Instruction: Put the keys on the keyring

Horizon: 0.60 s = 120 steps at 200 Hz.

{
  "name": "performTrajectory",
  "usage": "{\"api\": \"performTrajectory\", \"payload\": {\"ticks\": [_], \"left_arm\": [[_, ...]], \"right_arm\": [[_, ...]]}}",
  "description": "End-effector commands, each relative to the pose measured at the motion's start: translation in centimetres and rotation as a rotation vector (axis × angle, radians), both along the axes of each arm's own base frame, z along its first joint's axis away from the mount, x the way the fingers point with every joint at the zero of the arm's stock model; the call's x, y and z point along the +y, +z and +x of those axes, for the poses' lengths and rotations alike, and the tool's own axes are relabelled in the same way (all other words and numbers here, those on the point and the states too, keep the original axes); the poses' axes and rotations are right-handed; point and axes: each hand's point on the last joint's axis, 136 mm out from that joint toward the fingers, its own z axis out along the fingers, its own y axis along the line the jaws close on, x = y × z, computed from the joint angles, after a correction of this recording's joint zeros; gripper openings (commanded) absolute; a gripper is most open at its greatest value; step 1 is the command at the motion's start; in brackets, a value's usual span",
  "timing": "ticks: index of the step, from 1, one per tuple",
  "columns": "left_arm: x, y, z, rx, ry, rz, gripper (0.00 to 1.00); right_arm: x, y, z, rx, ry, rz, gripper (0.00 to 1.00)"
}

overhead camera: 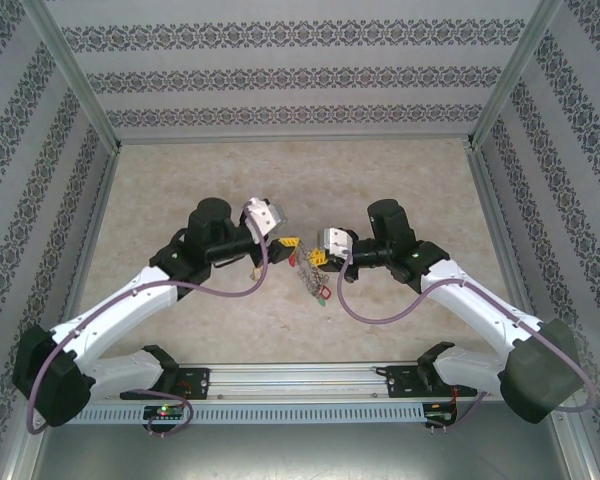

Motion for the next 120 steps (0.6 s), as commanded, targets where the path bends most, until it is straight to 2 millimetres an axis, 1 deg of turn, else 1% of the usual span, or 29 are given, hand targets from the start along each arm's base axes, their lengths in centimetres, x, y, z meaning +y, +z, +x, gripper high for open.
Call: {"api": "performTrajectory", "payload": {"ticks": [1,22,59,84,120], "left_arm": [[-1.2,-1.3,-1.7,0.123,-0.126,0.066,0.61],[-1.9,-2.2,-2.2,0.196,-0.181,0.092,0.61],[-2.4,-2.7,-2.2,0.249,-0.201,0.099,0.63],[-2.7,-3.8,-2.1,0.297,-0.209,0.117,0.63],[-2.9,-4.2,-2.3,0.303,-0.231,0.119,0.64]], "right_arm": [[0.4,0.9,-0.5,-0.071,0.068,-0.005,0.0],[0.4,0.1,-0.8,-0.07,0.079,-0.043,0.0],[0.4,0.0,-1.4,-0.066,0.096,-0.033,0.0],[0.3,-0.1,-1.6,-0.06,0.101,-0.03,0.0],[0.3,-0.2,-1.8,-0.057,0.103,-0.026,0.0]]}}
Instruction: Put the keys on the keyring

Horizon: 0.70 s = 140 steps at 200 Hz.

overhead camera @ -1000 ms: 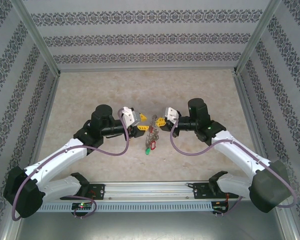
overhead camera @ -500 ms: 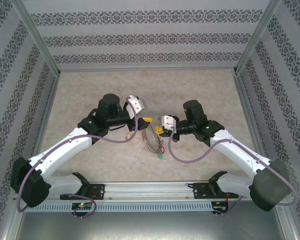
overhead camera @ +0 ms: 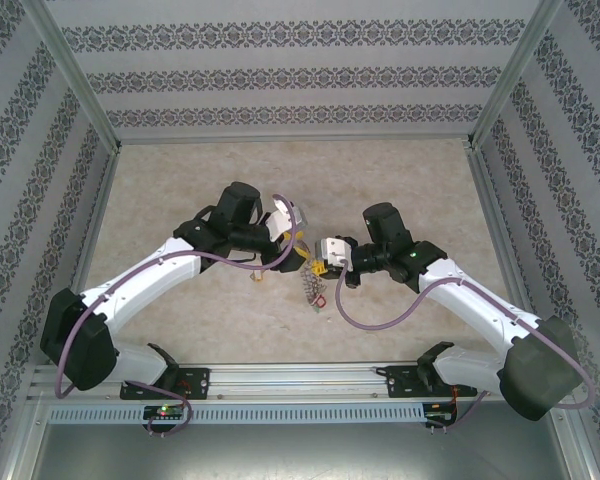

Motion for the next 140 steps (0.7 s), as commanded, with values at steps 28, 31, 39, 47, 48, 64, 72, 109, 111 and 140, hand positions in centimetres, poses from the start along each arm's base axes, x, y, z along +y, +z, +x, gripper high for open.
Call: {"api": "performTrajectory", "payload": {"ticks": [28,31,39,47,48,64,72,109,111,140], "left_arm": [[-0.8,0.2,-1.0,0.025,-0.083,-0.012,0.64],[-0.9,0.2,-1.0,0.027,-0.086,-0.013,0.64],[-1.0,0.0,-1.1,0.035,-0.094,-0.012,0.65],[-1.1,-0.2,-1.1,0.042,-0.098,-0.008,0.65],[-1.1,-0.2,-1.1,0.044,-0.099,-0.007,0.65],[-1.2,-0.4,-1.0,0.051,-0.108,0.0,0.65],[-1.2,-0.6,-1.0,0.055,-0.11,0.007,0.65],[-1.1,-0.8,-0.4,0.03,-0.091,0.022,0.65],[-1.1,-0.8,-0.3,0.029,-0.086,0.025,0.65],[-1.1,-0.9,-0.1,0.016,-0.074,0.021,0.65]], "right_arm": [[0.6,1.5,-0.9,-0.042,0.058,0.049,0.0],[0.6,1.6,-0.9,-0.04,0.057,0.05,0.0],[0.7,1.6,-0.9,-0.039,0.061,0.052,0.0],[0.7,1.7,-1.0,-0.036,0.063,0.055,0.0],[0.7,1.7,-1.0,-0.036,0.064,0.056,0.0],[0.7,1.8,-1.1,-0.034,0.069,0.06,0.0],[0.7,1.8,-1.2,-0.033,0.07,0.062,0.0],[0.7,1.8,-1.4,-0.03,0.075,0.063,0.0],[0.7,1.7,-1.4,-0.027,0.074,0.062,0.0],[0.6,1.8,-1.5,-0.029,0.073,0.064,0.0]]}}
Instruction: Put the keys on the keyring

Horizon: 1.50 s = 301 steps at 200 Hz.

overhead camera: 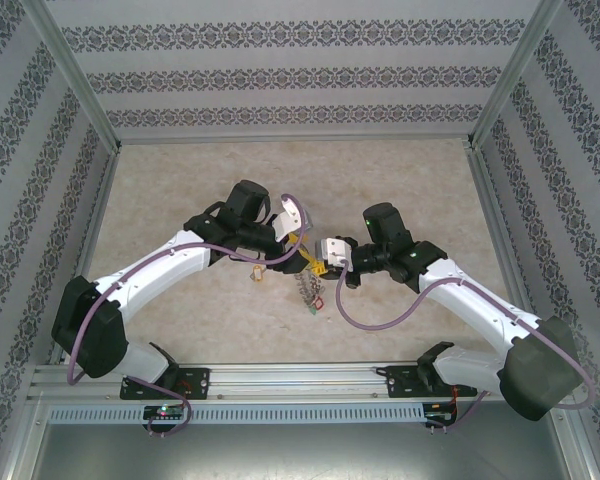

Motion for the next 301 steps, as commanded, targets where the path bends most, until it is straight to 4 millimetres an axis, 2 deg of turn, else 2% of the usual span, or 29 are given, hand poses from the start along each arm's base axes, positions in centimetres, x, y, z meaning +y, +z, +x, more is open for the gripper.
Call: {"api": "performTrajectory", "payload": {"ticks": [1,76,114,144,176,200,218,249,279,301], "left_arm": [[-0.2,0.6,-0.2,-0.028,-0.018,-0.005,0.65],[-0.5,-0.3,-0.3,0.011,-0.051,0.025,0.67],[-0.3,-1.7,-0.1,0.037,-0.046,0.074,0.67],[0.3,-3.0,0.8,0.032,0.006,0.13,0.66],[1.1,-3.6,2.6,0.016,0.107,0.168,0.59],[2.1,-3.0,4.3,-0.024,0.22,0.156,0.57],[2.8,-2.2,4.9,-0.051,0.269,0.125,0.57],[2.6,0.3,4.1,-0.101,0.263,0.012,0.58],[4.4,1.4,4.6,-0.164,0.383,-0.033,0.61],[4.4,2.5,3.1,-0.212,0.338,-0.116,0.62]], "right_arm": [[0.6,1.7,-1.3,-0.033,0.066,0.061,0.0],[0.7,2.2,-1.3,-0.048,0.064,0.07,0.0],[0.6,2.1,-1.3,-0.054,0.057,0.064,0.0],[0.6,2.0,-1.4,-0.053,0.056,0.063,0.0],[0.5,1.6,-1.8,-0.029,0.058,0.056,0.0],[0.3,1.2,-2.0,-0.016,0.05,0.051,0.0],[0.2,0.9,-1.9,-0.012,0.041,0.046,0.0],[0.3,0.7,-1.5,0.002,0.026,0.048,0.0],[0.2,1.4,-0.9,0.062,0.027,0.116,0.0],[0.2,2.4,-0.6,0.15,0.044,0.176,0.0]]}}
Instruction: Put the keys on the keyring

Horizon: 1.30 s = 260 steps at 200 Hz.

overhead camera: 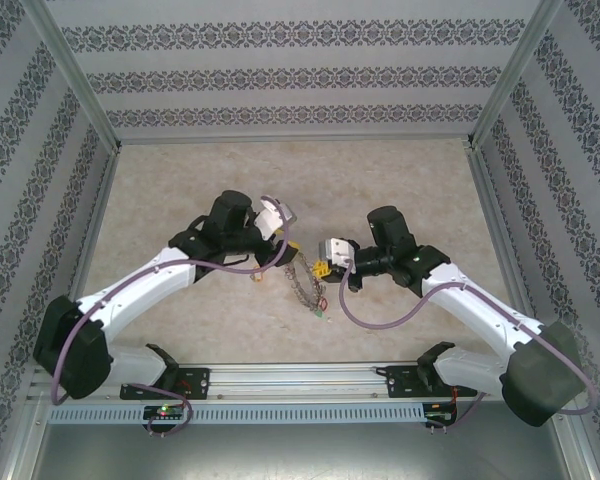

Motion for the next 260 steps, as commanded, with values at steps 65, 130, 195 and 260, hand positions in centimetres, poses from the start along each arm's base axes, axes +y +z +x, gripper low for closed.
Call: {"api": "performTrajectory", "payload": {"ticks": [65,130,195,260], "left_arm": [[-1.8,3.4,-5.8,-0.122,-0.309,-0.234,0.54],[-2.3,3.1,-5.8,-0.191,-0.309,-0.275,0.45],[-2.3,3.7,-5.7,-0.268,-0.306,-0.312,0.35],[-1.6,3.2,-5.9,-0.286,-0.255,-0.289,0.41]], "right_arm": [[1.3,4.1,0.4,0.174,0.11,0.191,0.0],[1.5,5.8,0.7,0.172,0.123,0.246,0.0],[1.9,6.2,1.4,0.175,0.121,0.253,0.0],[2.1,5.8,2.7,0.173,0.095,0.242,0.0]]}}
